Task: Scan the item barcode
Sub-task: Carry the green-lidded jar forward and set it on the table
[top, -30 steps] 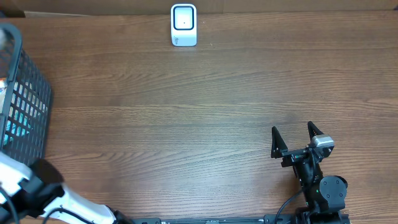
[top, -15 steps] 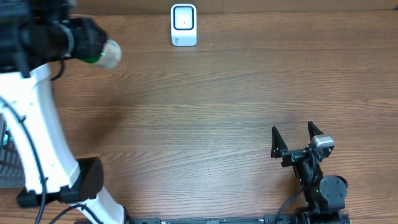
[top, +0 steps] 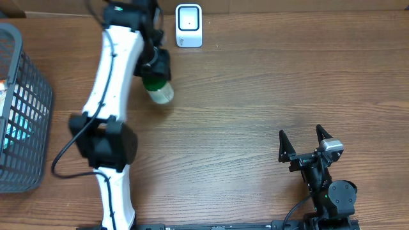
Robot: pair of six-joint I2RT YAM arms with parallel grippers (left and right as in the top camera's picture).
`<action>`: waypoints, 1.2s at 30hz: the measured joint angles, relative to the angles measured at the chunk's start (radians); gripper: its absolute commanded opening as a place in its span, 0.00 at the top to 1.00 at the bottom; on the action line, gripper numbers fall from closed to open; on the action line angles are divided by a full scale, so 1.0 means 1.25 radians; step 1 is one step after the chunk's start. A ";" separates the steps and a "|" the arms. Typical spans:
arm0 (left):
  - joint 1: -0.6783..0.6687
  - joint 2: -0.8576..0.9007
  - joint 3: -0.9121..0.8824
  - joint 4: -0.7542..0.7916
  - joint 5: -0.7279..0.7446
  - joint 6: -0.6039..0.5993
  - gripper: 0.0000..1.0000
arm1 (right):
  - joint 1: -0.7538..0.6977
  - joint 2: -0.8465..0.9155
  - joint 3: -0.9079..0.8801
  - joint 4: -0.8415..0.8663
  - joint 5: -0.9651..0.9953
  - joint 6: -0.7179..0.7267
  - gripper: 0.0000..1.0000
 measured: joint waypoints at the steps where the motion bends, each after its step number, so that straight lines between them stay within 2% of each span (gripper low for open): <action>1: -0.009 0.018 -0.015 0.015 -0.001 0.000 0.60 | 0.000 0.000 0.000 0.000 0.000 0.000 0.00; 11: -0.051 0.117 -0.069 0.081 -0.056 -0.003 0.59 | 0.000 0.000 0.000 0.000 0.000 -0.001 0.00; 16: -0.052 0.117 -0.074 0.088 -0.066 -0.004 0.50 | 0.000 0.000 0.000 0.000 0.000 0.000 0.00; 19: -0.052 0.117 -0.074 0.088 -0.066 -0.004 0.40 | 0.000 0.000 0.000 0.000 0.000 0.000 0.00; 23: -0.052 0.117 -0.074 0.080 -0.066 -0.007 0.00 | 0.000 0.000 0.000 0.000 0.000 0.000 0.00; 32: -0.052 0.117 -0.069 0.068 -0.066 -0.032 0.00 | 0.000 0.000 0.000 0.000 0.000 -0.001 0.00; 36: -0.046 0.117 0.040 0.023 -0.072 -0.064 0.00 | 0.000 0.000 0.000 0.000 0.000 0.000 0.00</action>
